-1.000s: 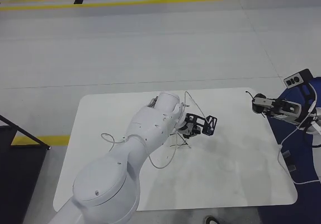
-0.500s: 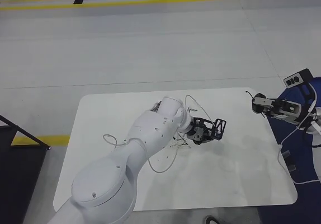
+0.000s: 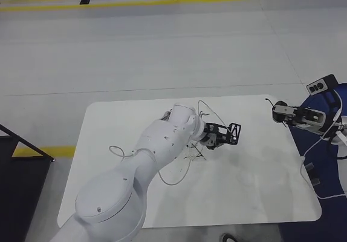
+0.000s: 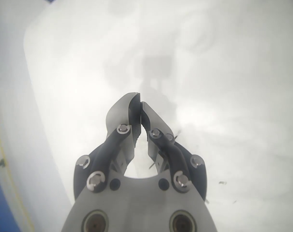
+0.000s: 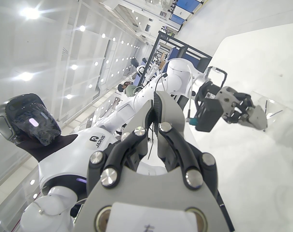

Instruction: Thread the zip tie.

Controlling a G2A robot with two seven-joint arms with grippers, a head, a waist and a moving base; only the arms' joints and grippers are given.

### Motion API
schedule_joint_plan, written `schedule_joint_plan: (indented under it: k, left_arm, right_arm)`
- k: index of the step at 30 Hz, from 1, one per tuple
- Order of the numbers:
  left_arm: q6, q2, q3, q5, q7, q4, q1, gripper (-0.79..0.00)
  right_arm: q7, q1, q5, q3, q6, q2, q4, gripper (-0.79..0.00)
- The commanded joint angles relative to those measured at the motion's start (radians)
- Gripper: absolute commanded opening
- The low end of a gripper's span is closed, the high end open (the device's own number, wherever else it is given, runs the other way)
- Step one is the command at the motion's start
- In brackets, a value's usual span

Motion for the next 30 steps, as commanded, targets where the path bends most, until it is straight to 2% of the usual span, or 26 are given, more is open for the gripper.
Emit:
schedule_joint_plan:
  k: [1, 7, 13, 24, 30]
  left_arm:
    - [0.003, -0.002, -0.015, -0.03, -0.121, -0.003, 0.007, -0.785]
    - [0.005, -0.004, -0.055, -0.109, -0.352, -0.021, 0.022, -0.785]
    - [0.005, 0.005, -0.083, -0.151, -0.457, -0.098, 0.033, -0.785]
    - [-0.018, 0.057, -0.13, -0.175, -0.593, -0.174, 0.061, -0.785]
    - [-0.054, 0.096, -0.167, -0.2, -0.681, -0.272, 0.087, -0.785]
  right_arm:
    - [0.0, 0.0, 0.0, 0.0, 0.0, 0.0, 0.0, -0.785]
    - [0.0, 0.0, 0.0, 0.0, 0.0, 0.0, 0.0, -0.785]
    - [0.0, 0.0, 0.0, 0.0, 0.0, 0.0, 0.0, -0.785]
    - [0.0, 0.0, 0.0, 0.0, 0.0, 0.0, 0.0, -0.785]
    - [0.0, 0.0, 0.0, 0.0, 0.0, 0.0, 0.0, -0.785]
